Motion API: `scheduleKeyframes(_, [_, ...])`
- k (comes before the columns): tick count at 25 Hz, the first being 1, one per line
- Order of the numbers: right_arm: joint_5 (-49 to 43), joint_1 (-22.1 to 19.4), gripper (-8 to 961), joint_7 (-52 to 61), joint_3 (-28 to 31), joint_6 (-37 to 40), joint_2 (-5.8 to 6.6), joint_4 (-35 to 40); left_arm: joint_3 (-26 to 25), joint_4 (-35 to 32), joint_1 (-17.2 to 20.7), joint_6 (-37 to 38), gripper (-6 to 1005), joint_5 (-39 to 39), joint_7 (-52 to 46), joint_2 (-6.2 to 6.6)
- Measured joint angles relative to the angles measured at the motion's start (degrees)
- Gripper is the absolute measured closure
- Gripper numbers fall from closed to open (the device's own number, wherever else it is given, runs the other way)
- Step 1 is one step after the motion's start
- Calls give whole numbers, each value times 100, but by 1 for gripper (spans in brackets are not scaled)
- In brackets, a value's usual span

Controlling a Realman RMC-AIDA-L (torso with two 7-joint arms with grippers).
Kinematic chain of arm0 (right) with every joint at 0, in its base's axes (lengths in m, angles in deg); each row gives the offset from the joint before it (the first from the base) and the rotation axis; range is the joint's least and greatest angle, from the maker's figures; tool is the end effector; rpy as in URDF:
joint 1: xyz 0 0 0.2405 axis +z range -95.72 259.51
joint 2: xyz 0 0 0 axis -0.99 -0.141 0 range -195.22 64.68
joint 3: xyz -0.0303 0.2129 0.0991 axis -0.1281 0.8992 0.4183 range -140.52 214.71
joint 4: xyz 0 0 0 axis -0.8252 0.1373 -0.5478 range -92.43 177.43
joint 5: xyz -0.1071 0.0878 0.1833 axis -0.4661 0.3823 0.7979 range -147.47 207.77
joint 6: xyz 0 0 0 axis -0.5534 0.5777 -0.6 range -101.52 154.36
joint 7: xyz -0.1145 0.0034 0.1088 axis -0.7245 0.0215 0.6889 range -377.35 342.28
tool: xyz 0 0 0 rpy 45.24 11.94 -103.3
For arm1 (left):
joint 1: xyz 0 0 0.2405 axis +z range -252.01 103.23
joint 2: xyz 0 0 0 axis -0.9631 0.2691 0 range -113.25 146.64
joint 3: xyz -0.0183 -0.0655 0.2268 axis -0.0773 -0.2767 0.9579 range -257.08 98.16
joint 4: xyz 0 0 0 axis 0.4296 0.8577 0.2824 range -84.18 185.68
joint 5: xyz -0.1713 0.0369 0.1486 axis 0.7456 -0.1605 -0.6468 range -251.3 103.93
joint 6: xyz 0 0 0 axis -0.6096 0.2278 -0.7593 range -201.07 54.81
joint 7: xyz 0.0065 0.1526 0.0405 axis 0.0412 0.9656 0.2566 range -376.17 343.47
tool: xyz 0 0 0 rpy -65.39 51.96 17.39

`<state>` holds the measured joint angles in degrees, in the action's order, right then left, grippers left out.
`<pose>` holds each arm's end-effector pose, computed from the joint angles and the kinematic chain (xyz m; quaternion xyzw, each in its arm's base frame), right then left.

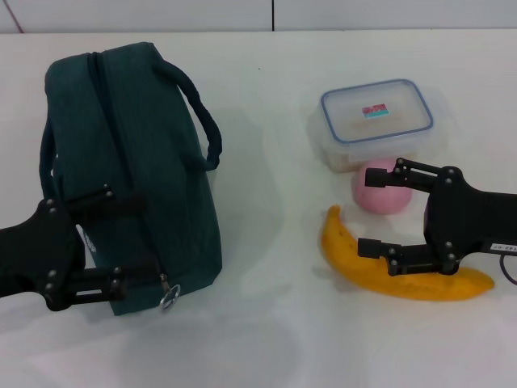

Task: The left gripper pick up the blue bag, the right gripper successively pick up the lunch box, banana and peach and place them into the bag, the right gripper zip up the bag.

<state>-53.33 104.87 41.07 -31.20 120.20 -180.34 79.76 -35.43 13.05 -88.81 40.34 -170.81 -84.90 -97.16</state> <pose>0.2225 0.3057 -0.0118 -0.9395 0.0200 0.3290 0.0933 -0.2810 0.2420 0.0532 -0.9106 -0.1420 -0.3784 0.0868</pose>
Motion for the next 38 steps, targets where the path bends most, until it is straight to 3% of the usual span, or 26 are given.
scheduleKeyframes(17, [-2, 67, 71, 15, 28, -25, 5, 24, -6, 0, -33, -59, 146, 75, 54, 4])
scheduleKeyframes(28, [29, 35, 72, 28, 94, -34, 28, 6, -84, -30, 76, 281, 152, 1312, -22, 100])
scheduleKeyframes(31, [36, 28, 73, 28, 180, -38, 22, 4, -469, -9, 156, 265, 153, 1857, -275, 60])
scheduleKeyframes(35, [41, 23, 73, 28, 258, -45, 7, 0, -1751, -6, 126, -45, 155, 2096, -1209, -22])
scheduleKeyframes(38, [43, 23, 73, 28, 274, -46, 4, -7, -2311, -29, 99, -669, 157, 2084, -1820, -23])
